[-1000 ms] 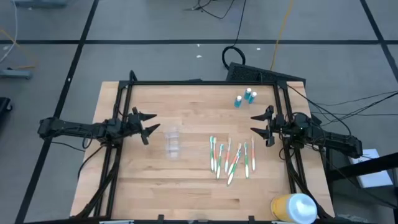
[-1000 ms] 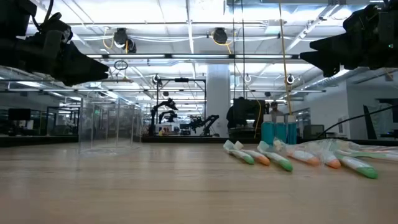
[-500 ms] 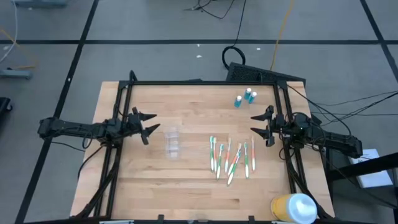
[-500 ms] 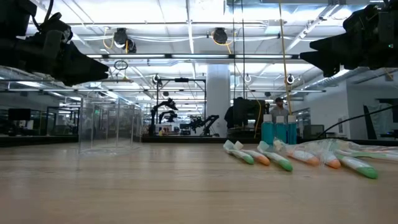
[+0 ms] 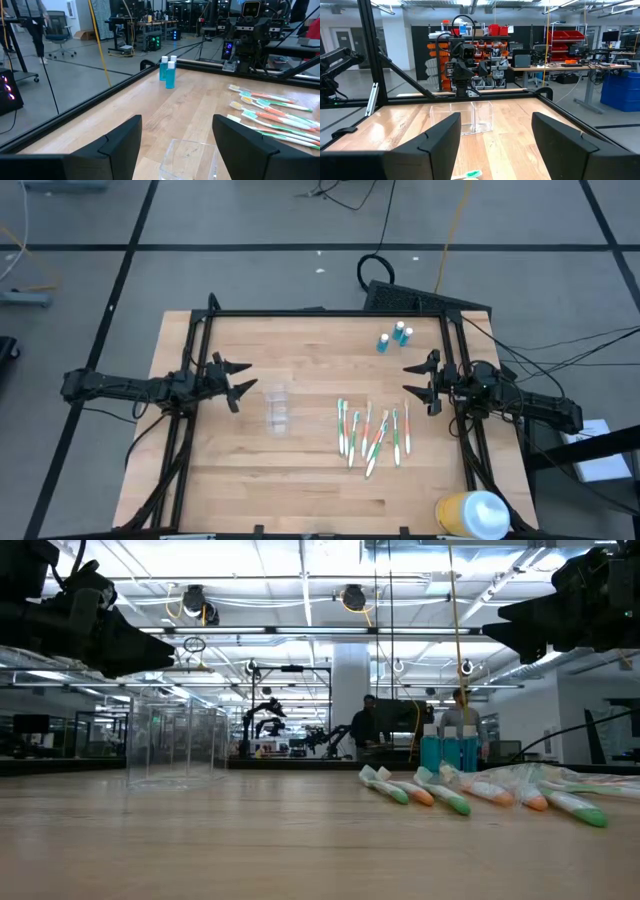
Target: Pick & Place toothbrushing station
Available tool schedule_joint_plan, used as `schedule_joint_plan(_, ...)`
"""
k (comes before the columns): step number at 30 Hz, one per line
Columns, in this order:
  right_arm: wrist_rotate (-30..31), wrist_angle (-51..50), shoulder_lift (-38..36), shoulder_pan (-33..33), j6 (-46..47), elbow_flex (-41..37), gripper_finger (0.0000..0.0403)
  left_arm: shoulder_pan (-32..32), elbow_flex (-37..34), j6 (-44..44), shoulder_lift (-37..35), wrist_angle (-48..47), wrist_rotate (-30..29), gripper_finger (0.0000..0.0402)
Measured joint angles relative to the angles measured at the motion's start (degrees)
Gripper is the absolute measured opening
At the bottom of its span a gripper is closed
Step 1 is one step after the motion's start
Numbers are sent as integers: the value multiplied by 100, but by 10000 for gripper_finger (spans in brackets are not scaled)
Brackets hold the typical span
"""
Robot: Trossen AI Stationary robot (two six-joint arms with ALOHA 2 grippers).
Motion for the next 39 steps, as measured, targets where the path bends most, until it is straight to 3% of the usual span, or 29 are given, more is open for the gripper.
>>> schedule_joint_plan(31, 0, 26, 0, -1, 50, 1, 238, -2, 0, -2, 1, 1, 0, 250)
schedule_joint_plan(39, -6, 221, 0, 0, 1977, -1, 238, 0, 2, -2, 1, -1, 2, 250)
